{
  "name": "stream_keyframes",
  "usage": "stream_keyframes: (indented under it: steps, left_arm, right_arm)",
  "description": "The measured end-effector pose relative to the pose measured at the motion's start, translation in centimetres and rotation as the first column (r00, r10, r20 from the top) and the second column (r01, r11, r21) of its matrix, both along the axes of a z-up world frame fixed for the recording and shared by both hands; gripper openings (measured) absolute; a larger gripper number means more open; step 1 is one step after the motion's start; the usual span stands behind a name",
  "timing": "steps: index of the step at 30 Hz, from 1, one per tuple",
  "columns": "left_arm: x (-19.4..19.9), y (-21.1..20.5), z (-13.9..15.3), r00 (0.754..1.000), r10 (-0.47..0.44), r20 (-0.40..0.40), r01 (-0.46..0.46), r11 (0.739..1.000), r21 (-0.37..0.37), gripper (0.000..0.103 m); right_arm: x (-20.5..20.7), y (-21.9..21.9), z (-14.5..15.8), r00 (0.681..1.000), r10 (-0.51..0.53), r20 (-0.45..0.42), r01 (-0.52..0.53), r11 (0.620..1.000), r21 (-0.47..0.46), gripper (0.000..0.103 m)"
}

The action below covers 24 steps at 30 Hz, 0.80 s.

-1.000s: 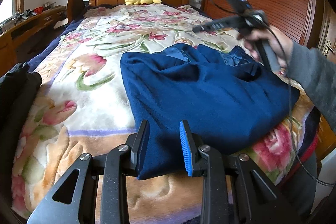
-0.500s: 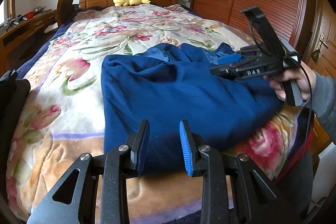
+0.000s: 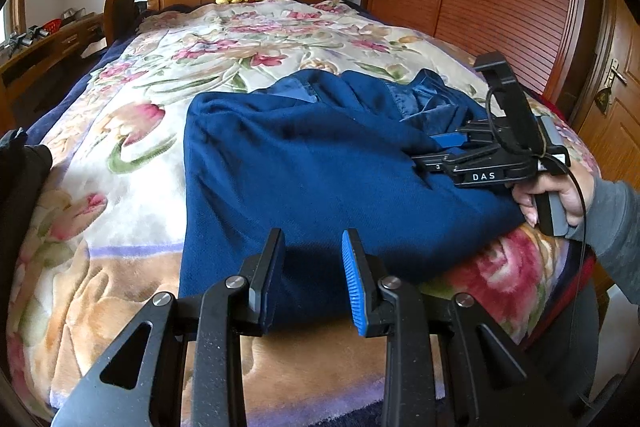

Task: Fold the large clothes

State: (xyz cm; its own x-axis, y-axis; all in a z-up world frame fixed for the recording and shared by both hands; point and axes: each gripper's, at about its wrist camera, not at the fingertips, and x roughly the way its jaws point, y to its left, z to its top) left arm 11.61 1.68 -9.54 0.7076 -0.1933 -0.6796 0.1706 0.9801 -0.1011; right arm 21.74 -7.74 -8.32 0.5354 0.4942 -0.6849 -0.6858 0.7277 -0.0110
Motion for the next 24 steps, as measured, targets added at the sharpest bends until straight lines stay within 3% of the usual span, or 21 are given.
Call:
stream_keyframes:
  steps: [13, 15, 16, 24]
  left_arm:
    - [0.4, 0.1, -0.2, 1.0, 0.0, -0.007, 0.0, 1.0, -0.005, 0.03]
    - [0.4, 0.0, -0.4, 1.0, 0.002, -0.011, -0.002, 1.0, 0.0, 0.03]
    - [0.4, -0.1, -0.5, 1.0, 0.002, -0.012, -0.002, 1.0, 0.004, 0.03]
    - [0.1, 0.1, -0.5, 1.0, -0.001, -0.004, 0.001, 1.0, -0.013, 0.03]
  right_arm:
    - [-0.4, 0.1, -0.2, 1.0, 0.003, 0.016, -0.003, 1.0, -0.014, 0.053]
    - [-0.3, 0.8, 0.4, 0.999, 0.022, 0.023, -0.021, 0.998, -0.064, 0.022]
    - [-0.3, 1.3, 0.9, 0.998, 0.008, 0.069, 0.001, 0.992, -0.127, 0.003]
    - [3.4, 5.0, 6.3, 0.967, 0.037, 0.253, 0.021, 0.975, -0.222, 0.003]
